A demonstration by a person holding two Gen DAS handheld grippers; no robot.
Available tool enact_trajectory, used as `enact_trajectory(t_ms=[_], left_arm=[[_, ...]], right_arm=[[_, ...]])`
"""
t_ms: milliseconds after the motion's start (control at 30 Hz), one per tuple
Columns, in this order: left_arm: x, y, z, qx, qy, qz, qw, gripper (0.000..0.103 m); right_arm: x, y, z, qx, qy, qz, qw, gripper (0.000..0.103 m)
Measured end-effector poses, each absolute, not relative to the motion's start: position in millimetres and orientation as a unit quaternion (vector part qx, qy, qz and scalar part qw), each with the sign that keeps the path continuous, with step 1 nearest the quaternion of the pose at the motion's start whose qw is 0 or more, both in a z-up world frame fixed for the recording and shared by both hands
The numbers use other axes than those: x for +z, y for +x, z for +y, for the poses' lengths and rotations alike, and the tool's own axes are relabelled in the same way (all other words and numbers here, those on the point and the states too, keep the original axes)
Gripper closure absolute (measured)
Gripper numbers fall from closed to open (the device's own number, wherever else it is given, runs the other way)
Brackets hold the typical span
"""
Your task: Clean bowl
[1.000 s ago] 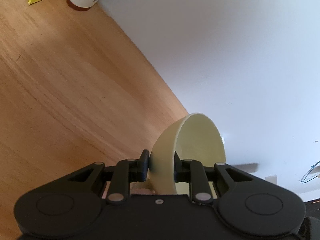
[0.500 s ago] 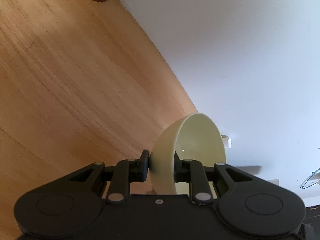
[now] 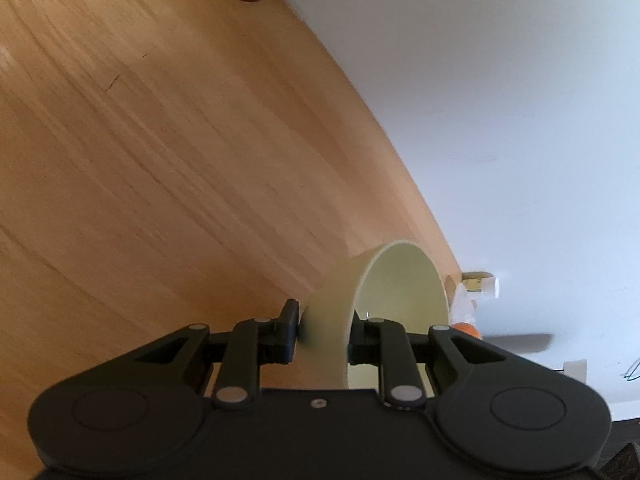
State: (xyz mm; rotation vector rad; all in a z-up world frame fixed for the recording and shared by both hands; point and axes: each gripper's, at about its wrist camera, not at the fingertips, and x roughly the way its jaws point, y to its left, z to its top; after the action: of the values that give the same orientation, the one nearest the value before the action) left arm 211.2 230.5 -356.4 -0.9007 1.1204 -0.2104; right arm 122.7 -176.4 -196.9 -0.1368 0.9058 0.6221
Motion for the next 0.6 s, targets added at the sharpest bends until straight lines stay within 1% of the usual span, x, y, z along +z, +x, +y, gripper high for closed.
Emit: enact_trajectory(t_ms=[600], left_arm=[[-417,144,213,-0.090,-0.369,0.540,0.752,0.083]], right_arm=[[-183,123,-210,0.229,-0.042,0.403,0.885,0.093]])
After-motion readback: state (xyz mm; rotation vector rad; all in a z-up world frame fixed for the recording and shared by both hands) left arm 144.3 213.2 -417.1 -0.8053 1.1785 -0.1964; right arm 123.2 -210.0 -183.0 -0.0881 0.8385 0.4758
